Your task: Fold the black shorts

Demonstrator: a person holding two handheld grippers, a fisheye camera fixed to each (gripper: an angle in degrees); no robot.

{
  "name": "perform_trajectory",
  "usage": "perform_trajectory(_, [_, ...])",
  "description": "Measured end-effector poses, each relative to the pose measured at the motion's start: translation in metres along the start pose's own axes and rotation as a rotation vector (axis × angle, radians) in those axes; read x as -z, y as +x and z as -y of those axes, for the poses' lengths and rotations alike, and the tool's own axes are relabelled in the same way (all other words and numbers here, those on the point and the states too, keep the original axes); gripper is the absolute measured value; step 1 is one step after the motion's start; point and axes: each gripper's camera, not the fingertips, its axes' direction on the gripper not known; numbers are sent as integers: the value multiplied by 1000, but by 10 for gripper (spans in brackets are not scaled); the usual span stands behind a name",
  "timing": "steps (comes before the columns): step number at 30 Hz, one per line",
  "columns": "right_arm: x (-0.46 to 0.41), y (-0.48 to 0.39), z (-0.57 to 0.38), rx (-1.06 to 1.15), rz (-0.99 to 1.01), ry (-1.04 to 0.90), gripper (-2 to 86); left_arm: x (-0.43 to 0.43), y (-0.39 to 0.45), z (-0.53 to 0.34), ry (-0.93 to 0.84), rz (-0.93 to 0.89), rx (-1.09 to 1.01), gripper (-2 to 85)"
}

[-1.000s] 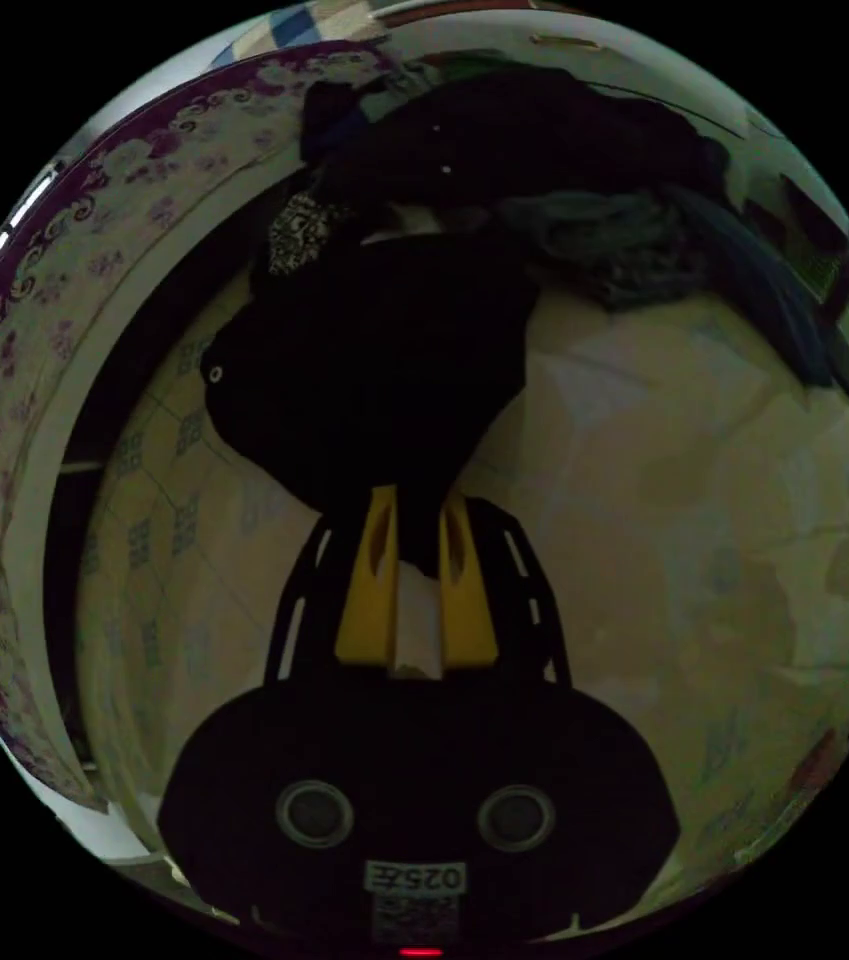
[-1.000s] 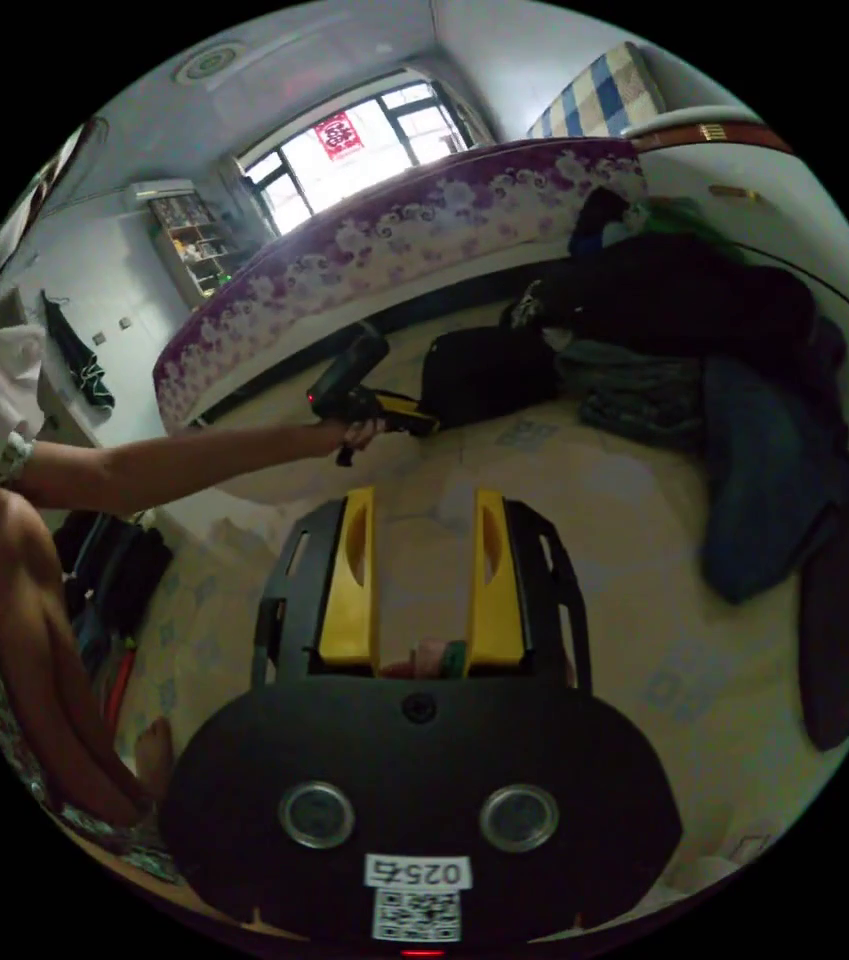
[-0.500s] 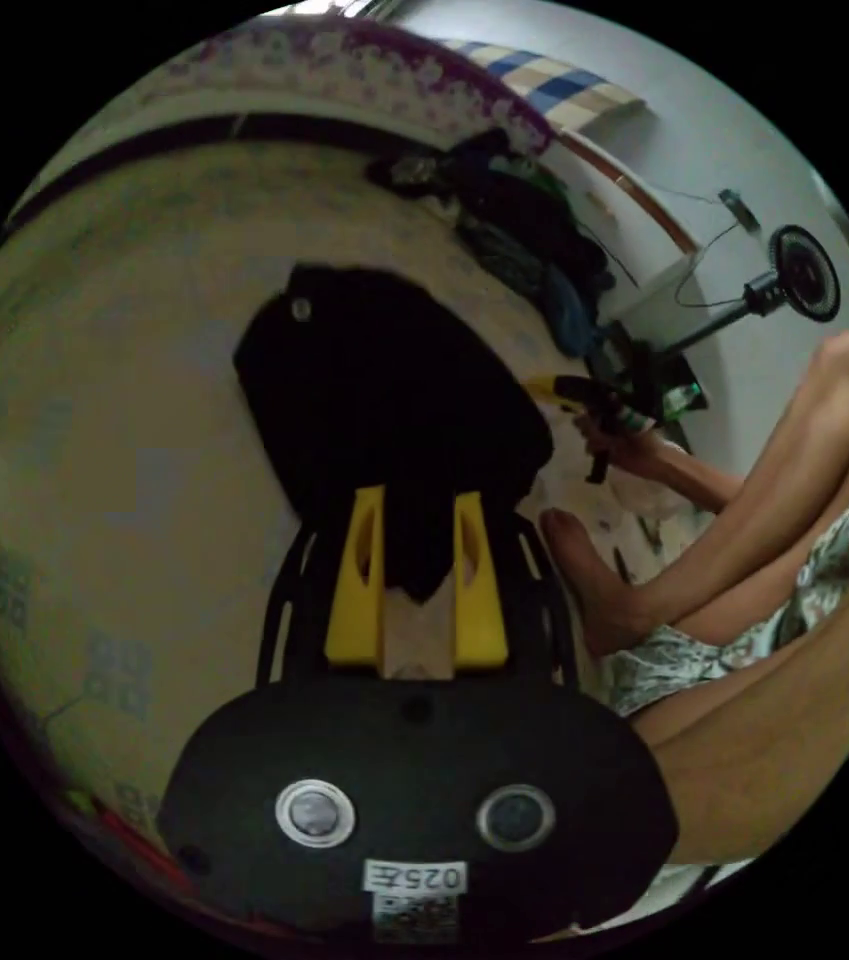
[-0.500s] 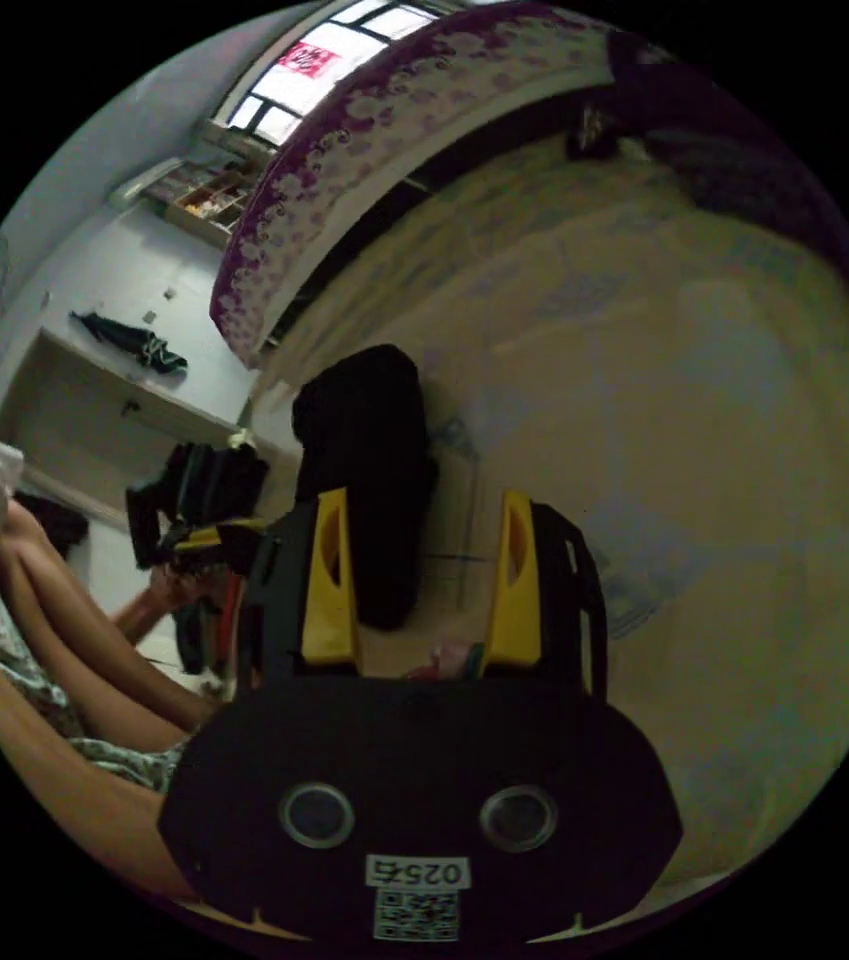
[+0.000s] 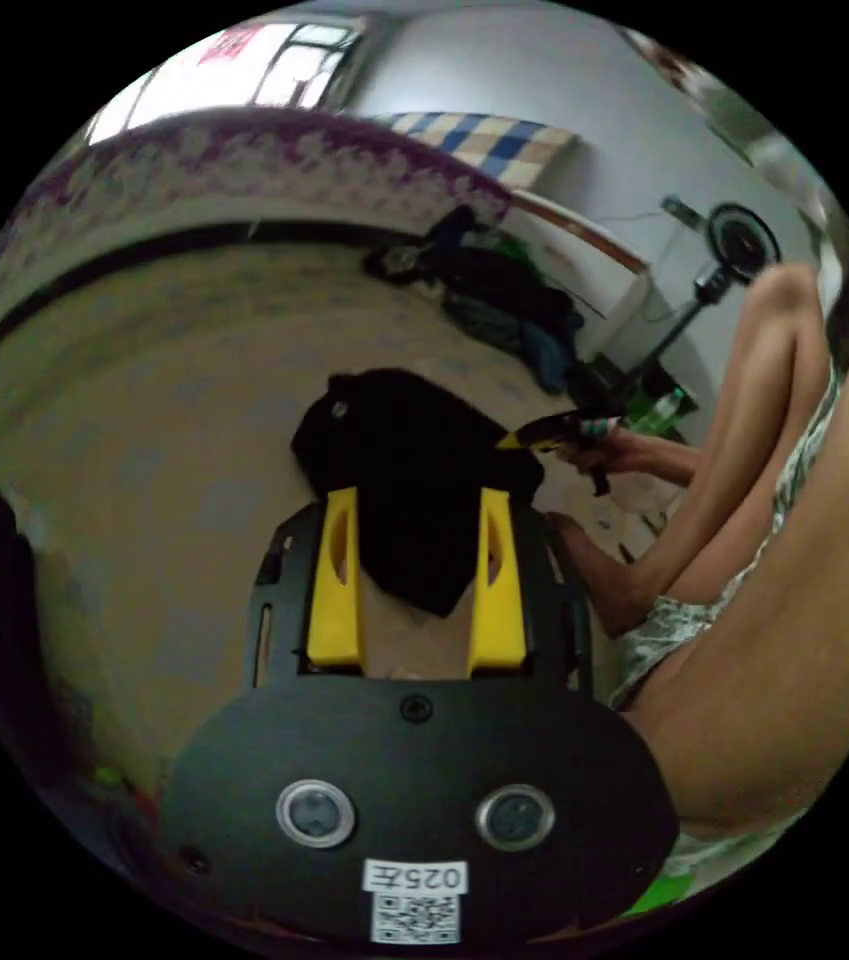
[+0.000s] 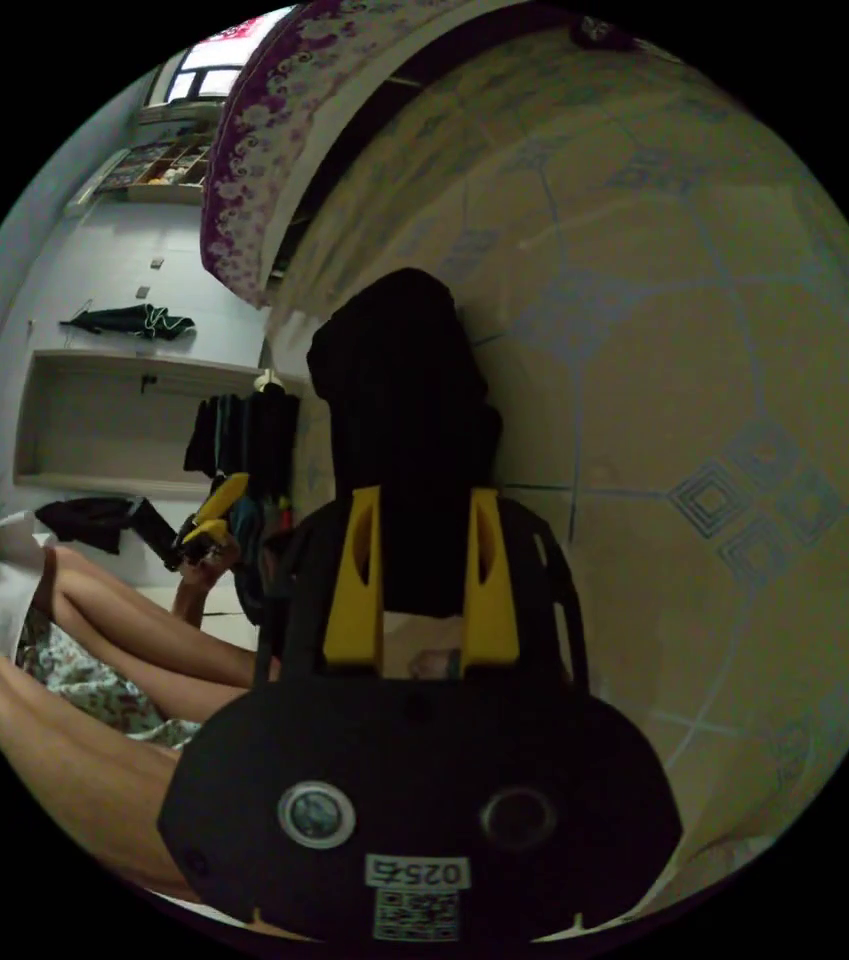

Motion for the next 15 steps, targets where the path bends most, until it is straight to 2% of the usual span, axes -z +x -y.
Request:
perform_trajectory(1, [-2,5,6,-18,20,-33,106,-3,14,5,29,2,-89,130])
perform_trajectory(3, [-1,14,20,-96,95,-118,60,-22,28,17,37,-107,-144,125])
perform_trajectory(4, [8,13,26,-101,189,-105,48,-39,34,26,24,-196,-149,125])
perform_trajectory(6, [19,3,30,-117,287,-50,36,-60,45,36,13,-235,-194,132])
perform_trajectory(7, [23,-10,33,-93,321,-32,31,-67,53,42,-14,-187,-254,136])
perform_trajectory(10, [38,-56,45,27,222,67,21,-40,62,45,-8,-14,-330,123])
perform_trajectory(13, [38,-119,63,245,286,117,24,40,45,32,244,188,-272,71])
perform_trajectory(15, [30,-155,76,391,368,77,32,98,18,23,361,167,-198,56])
